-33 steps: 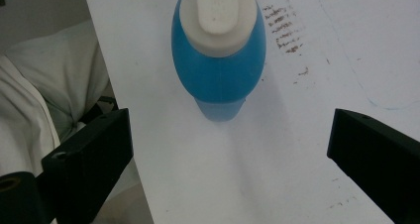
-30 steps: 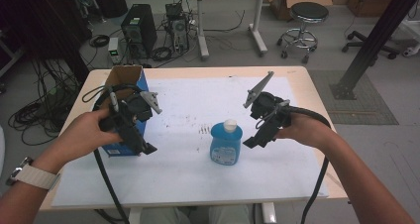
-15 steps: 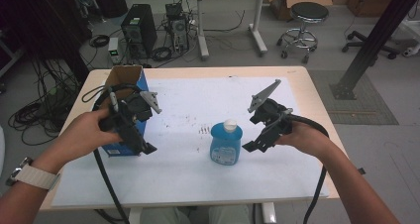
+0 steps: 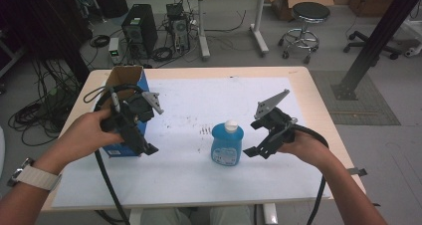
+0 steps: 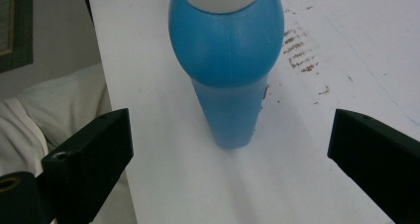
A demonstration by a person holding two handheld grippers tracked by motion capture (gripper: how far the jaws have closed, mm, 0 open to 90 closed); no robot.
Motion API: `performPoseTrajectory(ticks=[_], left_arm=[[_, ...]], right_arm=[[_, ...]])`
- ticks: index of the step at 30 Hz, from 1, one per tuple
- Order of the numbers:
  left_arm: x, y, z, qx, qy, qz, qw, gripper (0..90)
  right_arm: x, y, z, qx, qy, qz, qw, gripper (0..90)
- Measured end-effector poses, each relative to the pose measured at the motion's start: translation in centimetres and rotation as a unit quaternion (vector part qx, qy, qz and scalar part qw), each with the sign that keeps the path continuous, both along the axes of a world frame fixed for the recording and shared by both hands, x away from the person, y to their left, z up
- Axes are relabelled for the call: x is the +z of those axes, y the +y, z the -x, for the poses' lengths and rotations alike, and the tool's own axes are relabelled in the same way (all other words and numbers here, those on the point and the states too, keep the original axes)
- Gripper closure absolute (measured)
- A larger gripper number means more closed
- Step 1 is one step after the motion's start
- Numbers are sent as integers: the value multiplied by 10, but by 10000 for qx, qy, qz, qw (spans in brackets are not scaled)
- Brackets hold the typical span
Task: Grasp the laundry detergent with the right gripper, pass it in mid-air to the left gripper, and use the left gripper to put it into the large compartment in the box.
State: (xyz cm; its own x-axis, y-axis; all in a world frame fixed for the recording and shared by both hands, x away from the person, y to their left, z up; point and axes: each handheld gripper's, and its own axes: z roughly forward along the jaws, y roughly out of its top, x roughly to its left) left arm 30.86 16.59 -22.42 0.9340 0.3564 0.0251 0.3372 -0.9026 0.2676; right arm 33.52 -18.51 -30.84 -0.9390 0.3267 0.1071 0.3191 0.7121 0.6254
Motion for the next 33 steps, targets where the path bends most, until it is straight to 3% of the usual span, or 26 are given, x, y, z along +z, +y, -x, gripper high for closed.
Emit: performPoseTrajectory(ticks=[21, 33], left_arm=[[1, 0, 1, 33, -21, 27, 10000, 47], [1, 1, 0, 38, -17, 43, 10000, 47]], right_arm=[[-22, -9, 6, -154, -318, -623, 9974, 35], [-32, -11, 7, -173, -331, -761, 9964, 35]])
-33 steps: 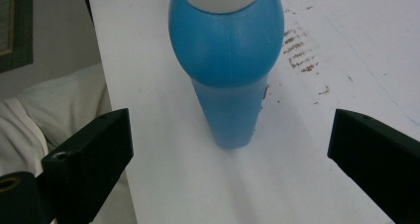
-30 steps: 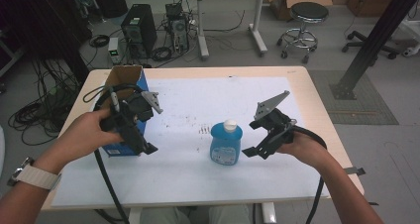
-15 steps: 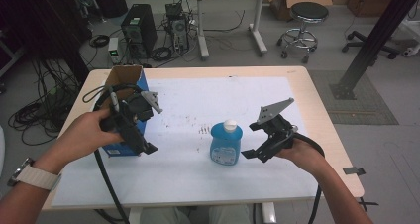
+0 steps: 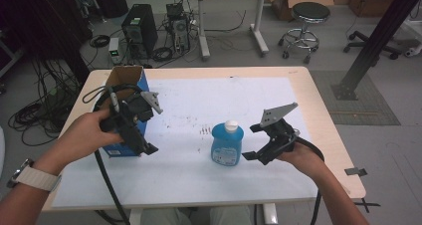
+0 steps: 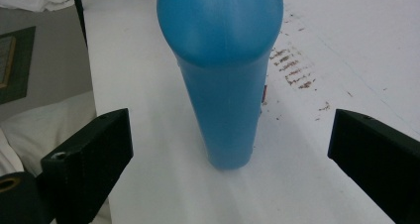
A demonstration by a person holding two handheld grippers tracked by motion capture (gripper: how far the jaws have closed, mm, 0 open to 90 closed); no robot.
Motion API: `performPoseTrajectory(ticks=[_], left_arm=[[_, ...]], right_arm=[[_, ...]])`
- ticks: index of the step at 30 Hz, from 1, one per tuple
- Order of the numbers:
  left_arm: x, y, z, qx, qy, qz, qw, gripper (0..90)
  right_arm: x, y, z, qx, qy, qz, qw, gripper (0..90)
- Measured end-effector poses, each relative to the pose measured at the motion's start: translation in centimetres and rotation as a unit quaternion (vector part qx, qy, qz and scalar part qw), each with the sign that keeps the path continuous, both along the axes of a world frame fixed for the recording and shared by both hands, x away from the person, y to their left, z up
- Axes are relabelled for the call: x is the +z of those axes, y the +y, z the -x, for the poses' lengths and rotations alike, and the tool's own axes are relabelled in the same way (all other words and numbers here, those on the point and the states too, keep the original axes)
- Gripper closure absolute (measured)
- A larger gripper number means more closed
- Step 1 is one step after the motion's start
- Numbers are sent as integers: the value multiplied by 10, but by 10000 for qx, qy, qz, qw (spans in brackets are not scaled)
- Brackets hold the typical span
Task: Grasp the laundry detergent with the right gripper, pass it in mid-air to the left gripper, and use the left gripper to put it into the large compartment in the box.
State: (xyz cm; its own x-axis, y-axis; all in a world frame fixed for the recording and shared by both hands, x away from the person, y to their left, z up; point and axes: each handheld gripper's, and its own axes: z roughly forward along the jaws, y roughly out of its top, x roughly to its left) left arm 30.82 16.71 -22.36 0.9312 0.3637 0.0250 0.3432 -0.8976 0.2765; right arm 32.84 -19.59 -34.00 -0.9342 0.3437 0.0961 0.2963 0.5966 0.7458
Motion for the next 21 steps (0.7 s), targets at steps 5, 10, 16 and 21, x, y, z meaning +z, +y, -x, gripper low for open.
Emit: performPoseTrajectory(ticks=[5, 10, 16, 21], left_arm=[[0, 0, 0, -3, -5, -8, 10000, 47], [0, 0, 1, 17, -3, -7, 10000, 47], [0, 0, 1, 21, -5, -2, 10000, 47], [0, 0, 1, 18, -4, -9, 10000, 47]], right_arm=[[-4, 0, 1, 13, -40, -58, 10000, 36], [-7, 0, 1, 16, -49, -89, 9999, 37], [-10, 2, 0, 27, -60, -124, 9999, 37], [-12, 6, -1, 51, -99, -191, 9998, 37]])
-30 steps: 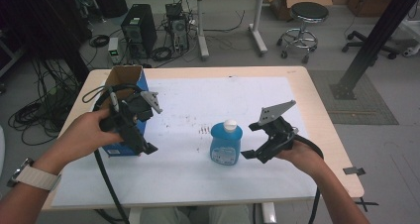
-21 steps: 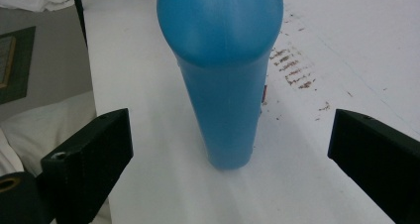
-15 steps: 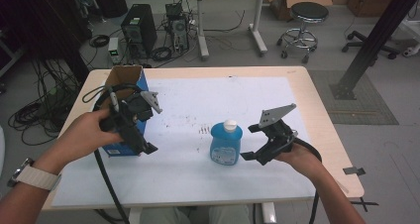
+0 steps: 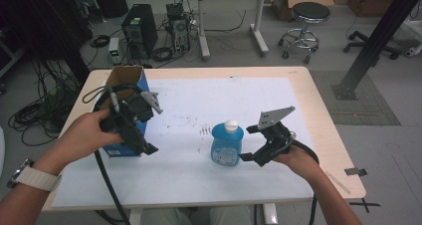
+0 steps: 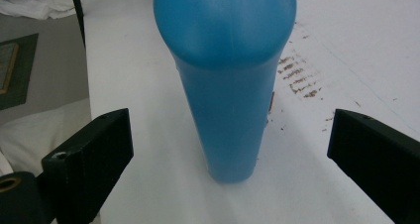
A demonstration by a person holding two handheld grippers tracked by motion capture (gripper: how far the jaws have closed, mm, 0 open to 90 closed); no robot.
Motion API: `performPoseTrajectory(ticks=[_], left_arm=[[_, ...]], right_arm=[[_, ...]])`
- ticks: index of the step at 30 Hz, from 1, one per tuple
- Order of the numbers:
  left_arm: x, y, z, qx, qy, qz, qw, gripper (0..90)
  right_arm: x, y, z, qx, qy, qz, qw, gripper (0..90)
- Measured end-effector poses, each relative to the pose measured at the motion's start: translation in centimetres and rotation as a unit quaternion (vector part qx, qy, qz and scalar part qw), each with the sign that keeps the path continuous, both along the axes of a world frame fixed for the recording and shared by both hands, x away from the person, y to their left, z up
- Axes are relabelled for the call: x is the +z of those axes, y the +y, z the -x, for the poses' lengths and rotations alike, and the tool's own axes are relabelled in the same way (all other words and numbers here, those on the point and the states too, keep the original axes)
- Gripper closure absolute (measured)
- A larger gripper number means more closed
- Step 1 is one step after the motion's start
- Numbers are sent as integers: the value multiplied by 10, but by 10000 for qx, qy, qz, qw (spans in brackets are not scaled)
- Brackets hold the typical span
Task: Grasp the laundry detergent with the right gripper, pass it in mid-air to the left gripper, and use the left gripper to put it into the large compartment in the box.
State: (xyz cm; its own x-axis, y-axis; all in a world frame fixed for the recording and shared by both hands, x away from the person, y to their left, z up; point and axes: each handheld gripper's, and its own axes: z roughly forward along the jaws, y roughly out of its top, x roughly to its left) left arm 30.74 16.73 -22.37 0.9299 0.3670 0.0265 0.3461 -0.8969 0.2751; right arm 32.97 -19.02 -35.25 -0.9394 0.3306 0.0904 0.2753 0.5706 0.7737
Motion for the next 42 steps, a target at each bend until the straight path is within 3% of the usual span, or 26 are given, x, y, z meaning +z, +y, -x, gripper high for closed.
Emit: performPoseTrajectory(ticks=[42], left_arm=[[0, 3, 0, 34, 3, 24, 10000, 47]], right_arm=[[-34, 31, -10, -12, -218, -642, 9977, 82]])
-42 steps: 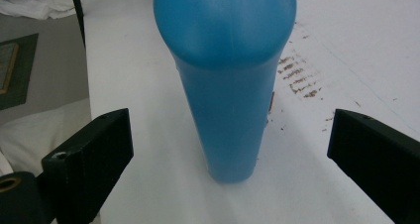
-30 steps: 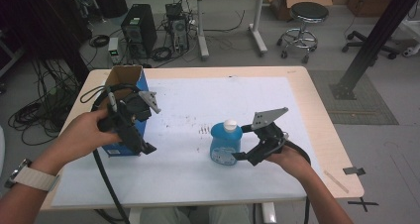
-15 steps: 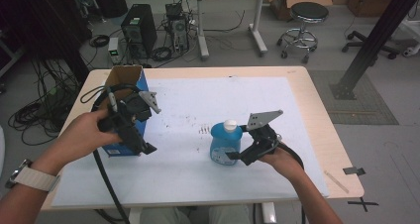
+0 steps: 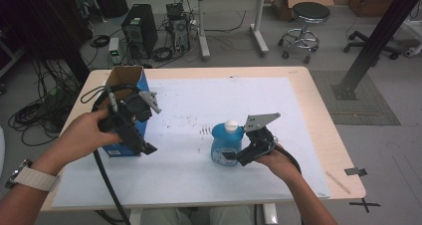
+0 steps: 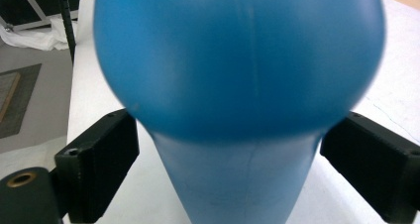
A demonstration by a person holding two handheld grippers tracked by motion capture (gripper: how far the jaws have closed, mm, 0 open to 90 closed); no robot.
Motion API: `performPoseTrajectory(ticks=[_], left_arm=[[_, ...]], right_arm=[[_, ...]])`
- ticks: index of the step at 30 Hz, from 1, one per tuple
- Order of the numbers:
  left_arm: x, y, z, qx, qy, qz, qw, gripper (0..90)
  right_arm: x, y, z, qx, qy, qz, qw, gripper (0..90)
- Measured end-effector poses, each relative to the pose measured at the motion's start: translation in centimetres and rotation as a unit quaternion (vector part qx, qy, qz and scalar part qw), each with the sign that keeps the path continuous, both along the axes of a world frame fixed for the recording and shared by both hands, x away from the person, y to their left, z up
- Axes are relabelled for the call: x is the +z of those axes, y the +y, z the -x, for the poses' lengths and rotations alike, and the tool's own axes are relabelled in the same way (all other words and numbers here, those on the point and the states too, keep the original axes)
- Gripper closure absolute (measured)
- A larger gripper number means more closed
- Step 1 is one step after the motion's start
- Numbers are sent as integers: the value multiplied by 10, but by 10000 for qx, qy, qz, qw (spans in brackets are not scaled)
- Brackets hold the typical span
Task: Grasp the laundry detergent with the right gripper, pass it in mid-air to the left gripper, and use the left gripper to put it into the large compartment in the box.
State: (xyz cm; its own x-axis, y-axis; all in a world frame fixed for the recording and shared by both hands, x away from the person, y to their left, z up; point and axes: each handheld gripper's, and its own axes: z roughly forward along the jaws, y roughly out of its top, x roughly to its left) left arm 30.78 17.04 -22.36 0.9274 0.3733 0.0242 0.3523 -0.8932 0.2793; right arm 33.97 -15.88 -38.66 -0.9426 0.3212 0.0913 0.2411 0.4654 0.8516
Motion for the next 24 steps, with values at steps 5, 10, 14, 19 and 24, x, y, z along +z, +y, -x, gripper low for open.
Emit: performPoseTrajectory(ticks=[5, 10, 14, 19, 24], left_arm=[[0, 1, 0, 10, 0, 1, 10000, 47], [0, 1, 0, 8, 1, -1, 10000, 47], [0, 1, 0, 13, -4, 8, 10000, 47], [0, 1, 0, 7, -2, 8, 10000, 47], [0, 1, 0, 3, -3, 7, 10000, 47]], right_arm=[[-2, 1, 0, 2, -36, -69, 10000, 113], [-3, 2, 1, 49, -125, -86, 9999, 184], [-3, 1, 1, 39, -165, -104, 9998, 219], [-3, 2, 1, 47, -228, -111, 9997, 253], [-2, 1, 1, 36, -262, -107, 9996, 279]])
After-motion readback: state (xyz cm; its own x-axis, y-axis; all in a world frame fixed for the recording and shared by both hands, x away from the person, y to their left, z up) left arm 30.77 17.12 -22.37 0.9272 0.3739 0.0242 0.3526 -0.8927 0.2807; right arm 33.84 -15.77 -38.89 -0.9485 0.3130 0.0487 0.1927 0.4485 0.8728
